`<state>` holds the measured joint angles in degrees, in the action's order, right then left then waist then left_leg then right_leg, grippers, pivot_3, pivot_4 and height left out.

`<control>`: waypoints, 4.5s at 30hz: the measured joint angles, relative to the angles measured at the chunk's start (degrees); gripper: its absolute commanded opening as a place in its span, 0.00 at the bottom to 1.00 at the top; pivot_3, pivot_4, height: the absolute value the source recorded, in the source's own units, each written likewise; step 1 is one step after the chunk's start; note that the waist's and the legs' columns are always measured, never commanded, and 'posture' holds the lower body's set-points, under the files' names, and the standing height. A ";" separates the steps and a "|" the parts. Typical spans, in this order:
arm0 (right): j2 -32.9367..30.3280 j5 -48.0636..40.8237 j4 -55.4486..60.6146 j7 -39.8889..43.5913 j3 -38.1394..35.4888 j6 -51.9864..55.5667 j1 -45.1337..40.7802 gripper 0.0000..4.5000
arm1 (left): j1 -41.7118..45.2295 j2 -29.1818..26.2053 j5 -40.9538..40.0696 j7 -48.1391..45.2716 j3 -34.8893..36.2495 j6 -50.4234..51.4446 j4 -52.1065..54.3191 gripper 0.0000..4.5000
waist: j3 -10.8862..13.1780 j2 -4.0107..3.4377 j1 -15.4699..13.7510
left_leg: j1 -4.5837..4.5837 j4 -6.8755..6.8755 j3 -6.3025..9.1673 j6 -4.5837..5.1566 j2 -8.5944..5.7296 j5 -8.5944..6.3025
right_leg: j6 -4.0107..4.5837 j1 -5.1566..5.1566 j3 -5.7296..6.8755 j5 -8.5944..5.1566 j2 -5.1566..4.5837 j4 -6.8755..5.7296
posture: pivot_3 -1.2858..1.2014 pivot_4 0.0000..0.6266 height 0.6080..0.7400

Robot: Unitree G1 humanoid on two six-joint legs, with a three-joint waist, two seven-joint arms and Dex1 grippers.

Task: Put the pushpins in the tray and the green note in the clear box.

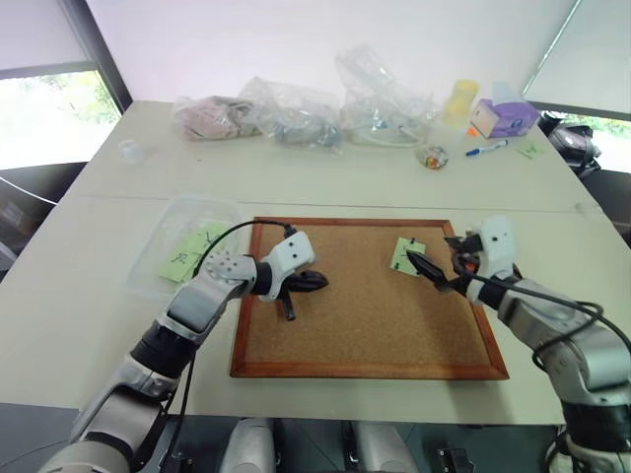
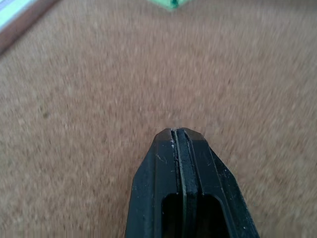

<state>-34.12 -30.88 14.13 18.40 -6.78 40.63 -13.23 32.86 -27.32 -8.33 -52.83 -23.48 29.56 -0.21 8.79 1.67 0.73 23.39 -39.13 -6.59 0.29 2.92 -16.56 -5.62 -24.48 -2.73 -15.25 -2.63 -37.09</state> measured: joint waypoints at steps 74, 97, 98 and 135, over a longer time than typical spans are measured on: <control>6.31 13.88 -1.06 -4.39 -15.33 -13.03 16.74 0.07 | 1.12 1.81 3.50 -0.64 -0.51 1.33 -1.23 0.00 | -0.38 -0.66 -0.06 | -0.12 -0.03 0.17 -0.01 -0.09 0.01 | 0.12 0.24 -0.03 -0.10 -0.03 -0.03 | 0.52 0.24 0.98; 6.05 9.72 7.31 1.72 -13.43 -14.81 16.46 0.99 | 0.97 1.80 4.34 -0.80 -0.41 1.24 -0.97 0.00 | -0.44 -0.68 0.04 | -0.13 -0.03 0.30 -0.01 -0.09 0.01 | 0.05 0.29 0.00 -0.07 0.02 -0.02 | 0.52 0.24 0.98; 6.31 9.32 8.27 2.49 -11.51 -14.41 16.52 0.99 | 0.96 1.92 4.36 -0.74 -0.43 1.23 -0.97 0.00 | -0.44 -0.68 0.01 | -0.13 -0.03 0.30 -0.01 -0.10 0.01 | 0.12 0.30 0.00 -0.10 0.00 -0.01 | 0.52 0.24 0.98; 14.37 11.52 -2.11 3.52 -2.79 -18.84 13.50 0.01 | 1.21 2.41 5.38 -1.21 -0.53 0.97 -1.27 0.00 | -0.45 -0.69 -0.12 | -0.09 -0.04 0.34 0.00 -0.14 0.01 | 0.13 0.30 0.01 -0.11 -0.03 0.01 | 0.52 0.24 0.98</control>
<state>-19.76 -19.35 12.02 21.92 -9.57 21.78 0.28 34.07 -24.91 -2.96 -54.04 -24.01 30.53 -1.48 8.34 0.98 0.61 23.29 -39.16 -6.25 0.29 2.78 -16.55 -5.49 -24.18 -2.72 -15.35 -2.66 -37.08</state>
